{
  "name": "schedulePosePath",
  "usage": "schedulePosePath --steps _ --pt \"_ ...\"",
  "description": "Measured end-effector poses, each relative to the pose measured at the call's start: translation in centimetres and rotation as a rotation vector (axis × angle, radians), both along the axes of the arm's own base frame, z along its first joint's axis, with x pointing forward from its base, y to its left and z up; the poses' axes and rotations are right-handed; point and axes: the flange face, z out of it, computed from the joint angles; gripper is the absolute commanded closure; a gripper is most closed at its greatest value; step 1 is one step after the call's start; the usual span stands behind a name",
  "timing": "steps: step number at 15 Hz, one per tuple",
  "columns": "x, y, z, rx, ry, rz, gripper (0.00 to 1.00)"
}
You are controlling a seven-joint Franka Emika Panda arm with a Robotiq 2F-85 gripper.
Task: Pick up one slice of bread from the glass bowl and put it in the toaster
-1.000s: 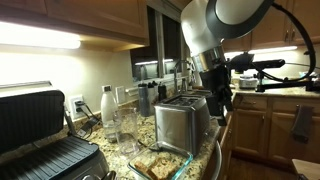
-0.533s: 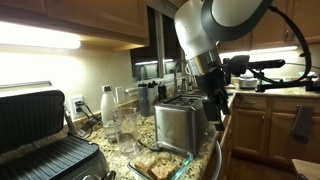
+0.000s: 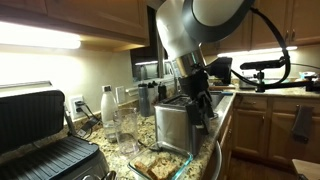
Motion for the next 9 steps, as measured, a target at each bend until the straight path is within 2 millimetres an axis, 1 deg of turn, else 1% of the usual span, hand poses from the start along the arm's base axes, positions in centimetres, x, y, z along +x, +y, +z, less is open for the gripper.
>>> schedulePosePath --steps 4,9 --pt "2.2 2.0 -0.5 0.008 -0.002 0.039 0.00" --pt "4.8 4.8 -1.7 0.032 -0.005 0.073 0.00"
